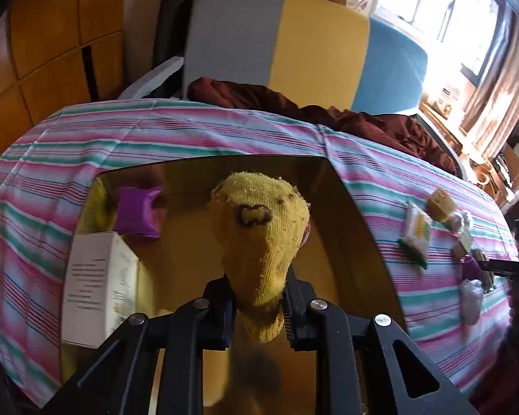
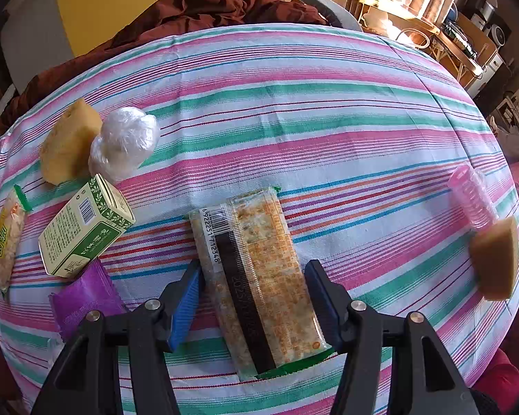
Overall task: Organize objects
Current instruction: 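Carry the knit toy toward the gold tray while the right gripper grasps the cracker packet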
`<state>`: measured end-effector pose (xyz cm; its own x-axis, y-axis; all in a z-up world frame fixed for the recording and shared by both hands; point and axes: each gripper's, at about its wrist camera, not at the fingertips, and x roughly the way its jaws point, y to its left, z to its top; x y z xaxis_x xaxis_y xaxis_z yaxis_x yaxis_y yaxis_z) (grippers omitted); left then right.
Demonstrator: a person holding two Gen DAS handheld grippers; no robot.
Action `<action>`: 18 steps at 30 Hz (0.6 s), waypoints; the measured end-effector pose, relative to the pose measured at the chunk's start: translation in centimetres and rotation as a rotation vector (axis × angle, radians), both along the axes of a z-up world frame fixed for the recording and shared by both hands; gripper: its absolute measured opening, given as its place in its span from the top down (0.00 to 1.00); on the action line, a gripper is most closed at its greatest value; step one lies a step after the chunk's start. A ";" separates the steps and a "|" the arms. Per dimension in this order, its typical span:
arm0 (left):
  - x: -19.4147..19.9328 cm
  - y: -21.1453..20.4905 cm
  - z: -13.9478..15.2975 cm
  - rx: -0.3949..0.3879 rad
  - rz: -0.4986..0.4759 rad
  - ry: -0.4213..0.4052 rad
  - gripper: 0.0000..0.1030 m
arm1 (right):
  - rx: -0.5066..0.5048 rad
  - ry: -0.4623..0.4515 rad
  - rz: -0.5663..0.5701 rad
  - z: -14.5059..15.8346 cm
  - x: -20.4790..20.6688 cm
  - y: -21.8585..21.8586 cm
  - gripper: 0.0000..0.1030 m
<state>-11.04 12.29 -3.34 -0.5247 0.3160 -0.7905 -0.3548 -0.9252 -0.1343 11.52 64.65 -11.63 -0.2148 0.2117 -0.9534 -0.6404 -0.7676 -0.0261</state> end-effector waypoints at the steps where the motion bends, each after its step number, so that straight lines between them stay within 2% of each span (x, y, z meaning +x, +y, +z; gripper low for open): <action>1: -0.6 -0.8 -0.4 -0.014 0.019 -0.003 0.78 | 0.003 0.001 0.005 0.1 0.1 0.0 0.45; 3: -1.7 -1.9 -1.3 -0.042 0.045 -0.010 0.78 | 0.008 0.003 0.012 0.2 0.2 -0.1 0.50; 6: -3.1 -3.3 -2.7 -0.073 0.083 -0.029 0.78 | 0.005 0.011 0.008 0.3 0.6 0.2 0.51; 11: -4.0 -3.8 -4.9 -0.108 0.094 -0.072 0.77 | -0.011 0.031 0.001 0.6 1.3 0.9 0.52; 18: -3.8 -3.2 -4.9 -0.123 0.089 -0.068 0.73 | -0.036 0.065 -0.003 1.1 2.3 1.7 0.52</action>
